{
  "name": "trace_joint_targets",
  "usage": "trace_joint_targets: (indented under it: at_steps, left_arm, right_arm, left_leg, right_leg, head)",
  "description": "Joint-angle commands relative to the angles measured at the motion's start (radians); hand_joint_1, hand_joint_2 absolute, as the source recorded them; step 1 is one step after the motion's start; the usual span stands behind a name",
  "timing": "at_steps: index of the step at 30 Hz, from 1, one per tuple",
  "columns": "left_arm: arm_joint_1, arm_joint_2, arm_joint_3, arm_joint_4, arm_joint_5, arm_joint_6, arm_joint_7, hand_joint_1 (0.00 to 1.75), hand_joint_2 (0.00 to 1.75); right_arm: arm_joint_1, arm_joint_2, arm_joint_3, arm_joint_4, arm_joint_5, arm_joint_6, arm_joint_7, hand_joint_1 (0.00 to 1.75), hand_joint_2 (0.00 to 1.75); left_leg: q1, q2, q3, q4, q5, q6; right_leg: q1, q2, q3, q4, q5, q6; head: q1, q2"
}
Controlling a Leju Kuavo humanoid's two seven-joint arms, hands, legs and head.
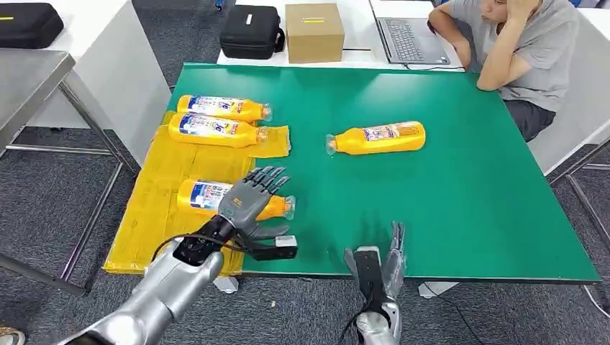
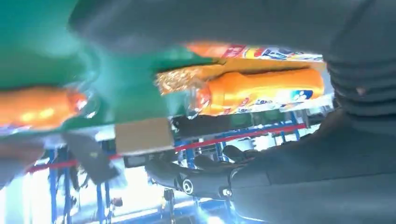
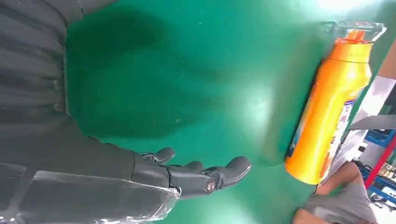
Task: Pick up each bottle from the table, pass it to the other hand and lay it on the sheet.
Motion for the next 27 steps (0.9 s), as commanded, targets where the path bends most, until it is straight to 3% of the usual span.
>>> trace_joint_targets:
  at_steps: [1,6,8,11,15,23,27]
  left_arm:
    - [0.117,0.073,0.011,-0.222,0.291,-0.036,-0.158,0.0,1.75]
    - [0.116,0.05,0.059,-0.174,0.406,-0.005,-0.217,0.0,1.75]
    - [0.099,0.014,0.103,-0.098,0.486,0.114,-0.295,0.0,1.75]
    - [0.078,-0.023,0.124,0.001,0.583,0.144,-0.377,0.0,1.75]
    - [0.101,-0.045,0.129,-0.009,0.663,0.124,-0.419,0.0,1.75]
    - [0.11,-0.056,0.129,-0.023,0.701,0.164,-0.448,0.0,1.75]
    - [0.135,-0.049,0.086,-0.064,0.809,0.249,-0.448,0.0,1.75]
  right_arm:
    - [0.014,-0.022,0.023,-0.051,-0.061,0.0,0.0,0.0,1.75]
    - [0.027,-0.019,0.031,-0.092,-0.068,0.0,0.0,0.0,1.75]
    - [0.038,-0.018,0.058,-0.139,-0.127,0.0,0.0,0.0,1.75]
    - [0.083,0.051,-0.081,-0.355,-0.002,0.0,0.0,0.0,1.75]
    - [0.112,0.051,-0.078,-0.468,-0.071,0.0,0.0,0.0,1.75]
    - [0.138,0.051,-0.103,-0.575,-0.03,0.0,0.0,0.0,1.75]
    - [0.142,0.051,0.069,-0.493,-0.152,0.0,0.0,0.0,1.75]
  left_leg:
    - [0.0,0.003,0.003,0.0,-0.002,-0.001]
    - [0.0,0.002,0.003,0.0,-0.002,-0.001]
    - [0.0,0.001,0.003,0.0,-0.001,-0.001]
    - [0.0,0.0,0.002,0.0,-0.001,-0.001]
    - [-0.001,-0.001,0.004,0.001,-0.002,-0.002]
    - [0.0,0.0,0.005,0.0,-0.002,-0.002]
    - [0.0,0.001,0.001,0.0,-0.001,-0.001]
  right_leg:
    - [0.0,0.002,0.002,0.0,-0.001,-0.001]
    - [0.0,0.002,0.002,0.0,-0.001,-0.001]
    - [0.0,0.001,0.002,0.0,-0.001,-0.001]
    - [0.0,-0.001,0.002,0.0,-0.001,-0.001]
    - [0.0,-0.002,0.003,0.002,-0.003,-0.001]
    - [0.0,0.0,0.005,0.0,-0.003,-0.002]
    - [0.0,0.001,0.0,0.0,0.0,-0.001]
  head:
    - [0.0,0.0]
    - [0.0,0.0]
    - [0.0,0.0]
    - [0.0,0.0]
    - [0.0,0.0]
    - [0.0,0.0]
    - [0.0,0.0]
